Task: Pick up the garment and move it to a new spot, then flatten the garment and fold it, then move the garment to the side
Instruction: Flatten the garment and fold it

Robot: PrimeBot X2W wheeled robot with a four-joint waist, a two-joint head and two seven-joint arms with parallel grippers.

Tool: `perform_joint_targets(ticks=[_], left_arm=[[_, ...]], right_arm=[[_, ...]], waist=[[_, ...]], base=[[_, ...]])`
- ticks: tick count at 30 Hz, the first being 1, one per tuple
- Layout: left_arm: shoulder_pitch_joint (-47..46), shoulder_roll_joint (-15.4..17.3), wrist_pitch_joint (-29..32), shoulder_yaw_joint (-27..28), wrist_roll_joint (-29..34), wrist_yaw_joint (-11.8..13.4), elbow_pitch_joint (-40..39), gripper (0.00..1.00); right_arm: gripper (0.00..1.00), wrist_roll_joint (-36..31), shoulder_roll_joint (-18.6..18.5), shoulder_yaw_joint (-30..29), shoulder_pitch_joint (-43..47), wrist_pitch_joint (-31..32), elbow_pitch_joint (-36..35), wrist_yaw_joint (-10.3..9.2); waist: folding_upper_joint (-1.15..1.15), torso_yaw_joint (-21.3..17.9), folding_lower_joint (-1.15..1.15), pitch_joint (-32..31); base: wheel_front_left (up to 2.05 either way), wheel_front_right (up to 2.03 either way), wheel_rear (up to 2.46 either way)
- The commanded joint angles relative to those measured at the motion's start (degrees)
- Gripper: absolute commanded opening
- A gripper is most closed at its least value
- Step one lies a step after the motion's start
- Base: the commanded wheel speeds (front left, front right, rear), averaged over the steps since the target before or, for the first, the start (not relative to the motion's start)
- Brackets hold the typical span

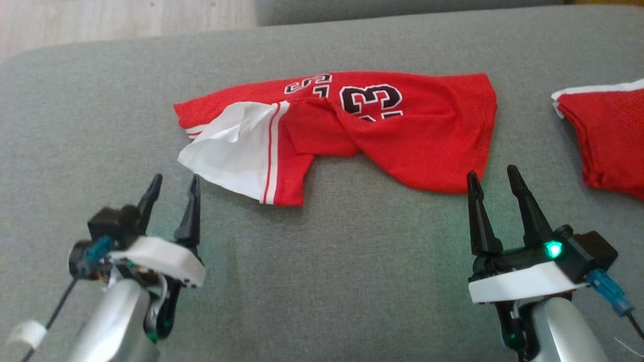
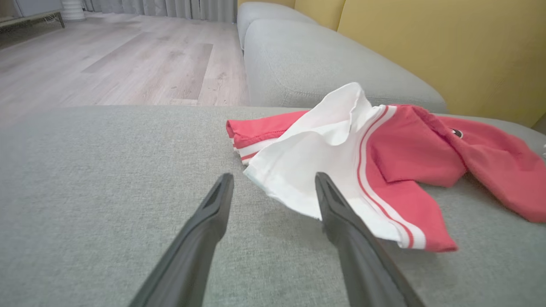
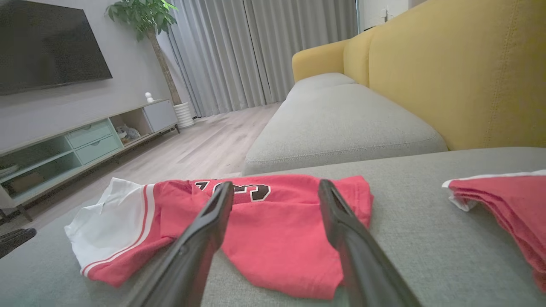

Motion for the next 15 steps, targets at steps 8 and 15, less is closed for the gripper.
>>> perform_joint_targets(ticks=[8, 15], left_arm=[[-8.45, 1.24, 0.54, 2.81, -2.50, -2.16, 5.11, 1.00], [-10.87, 0.34, -0.72, 2.78, -3.49, -3.17, 8.52, 1.00]], right_arm=[[1.00, 0.28, -0.17, 1.14, -2.47, -0.61, -2.02, 0.11], [1.00, 0.32, -0.17, 0.69, -2.90, -0.61, -1.72, 0.11]], waist=[[0.00, -2.35, 0.00, 3.82], [0.00, -3.06, 0.00, 4.83]], base=[[0.00, 0.00, 0.00], [0.00, 0.00, 0.00]])
